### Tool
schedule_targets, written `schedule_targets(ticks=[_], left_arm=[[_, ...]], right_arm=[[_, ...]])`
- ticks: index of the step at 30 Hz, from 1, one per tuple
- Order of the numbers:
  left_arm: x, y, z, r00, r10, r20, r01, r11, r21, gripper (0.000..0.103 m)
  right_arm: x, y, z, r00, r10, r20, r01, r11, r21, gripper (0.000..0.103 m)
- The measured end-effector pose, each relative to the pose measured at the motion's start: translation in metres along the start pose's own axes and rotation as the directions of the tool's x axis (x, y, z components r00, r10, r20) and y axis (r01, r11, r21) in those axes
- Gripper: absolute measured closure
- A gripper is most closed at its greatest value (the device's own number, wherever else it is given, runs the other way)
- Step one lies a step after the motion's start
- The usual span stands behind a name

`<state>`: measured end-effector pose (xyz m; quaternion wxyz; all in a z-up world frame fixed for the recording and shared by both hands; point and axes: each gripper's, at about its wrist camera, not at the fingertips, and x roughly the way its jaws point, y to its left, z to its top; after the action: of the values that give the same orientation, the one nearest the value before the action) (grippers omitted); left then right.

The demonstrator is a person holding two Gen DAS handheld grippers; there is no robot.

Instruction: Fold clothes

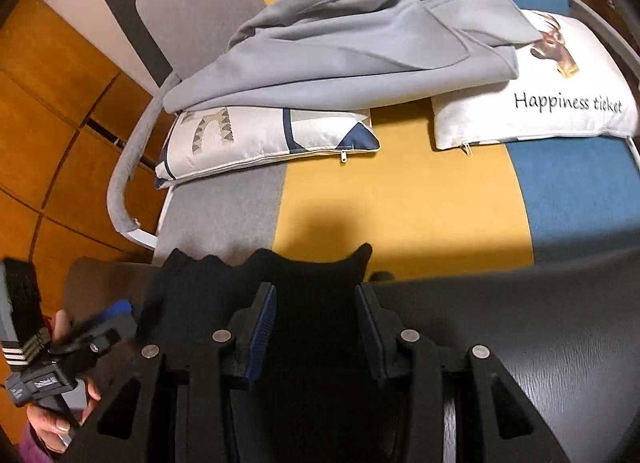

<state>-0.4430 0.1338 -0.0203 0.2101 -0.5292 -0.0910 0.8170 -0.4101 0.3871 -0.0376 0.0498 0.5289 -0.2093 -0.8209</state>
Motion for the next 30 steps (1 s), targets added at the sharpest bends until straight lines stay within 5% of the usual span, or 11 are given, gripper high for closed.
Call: schedule_targets(ticks=[3,6,8,9,14,22,25,30], left_arm=[[0.014,-0.017,0.009,0.999,0.022,-0.024,-0.020,0.997,0.075,0.010],[0.024,-0.039,0.007,0.995,0.091,-0.026,-0.084,0.976,0.202,0.055],[0.021,-0.044,0.005,0.998,0.058,-0.022,-0.051,0.972,0.230,0.085],[0.016,-0.043,0.006,0.999,0.030,-0.022,-0.025,0.978,0.205,0.090],[-0.033,-0.034,0.002,0.989,-0.128,0.077,0.119,0.987,0.112,0.091],[-0.128,-0.026,-0.074,0.923,-0.332,0.195,0.309,0.940,0.142,0.092],[-0.144,-0.023,-0.127,0.926,-0.331,0.181,0.299,0.937,0.183,0.092],[-0.136,-0.016,-0.197,0.957,-0.268,0.112,0.245,0.951,0.188,0.092]], right_arm=[[0.008,0.004,0.006,0.999,-0.026,-0.032,0.025,0.999,-0.025,0.067],[0.011,0.011,0.008,0.996,-0.074,-0.043,0.070,0.995,-0.073,0.098],[0.004,0.007,0.006,1.000,-0.015,-0.025,0.014,0.999,-0.036,0.099],[-0.004,0.004,0.003,1.000,0.012,0.000,-0.012,1.000,-0.016,0.099],[-0.053,-0.007,-0.013,0.982,0.142,0.126,-0.149,0.987,0.054,0.100],[-0.144,0.001,-0.106,0.925,0.305,0.226,-0.302,0.952,-0.047,0.100],[-0.152,-0.007,-0.161,0.926,0.316,0.208,-0.318,0.948,-0.026,0.100],[-0.133,-0.028,-0.243,0.945,0.287,0.160,-0.299,0.952,0.061,0.099]])
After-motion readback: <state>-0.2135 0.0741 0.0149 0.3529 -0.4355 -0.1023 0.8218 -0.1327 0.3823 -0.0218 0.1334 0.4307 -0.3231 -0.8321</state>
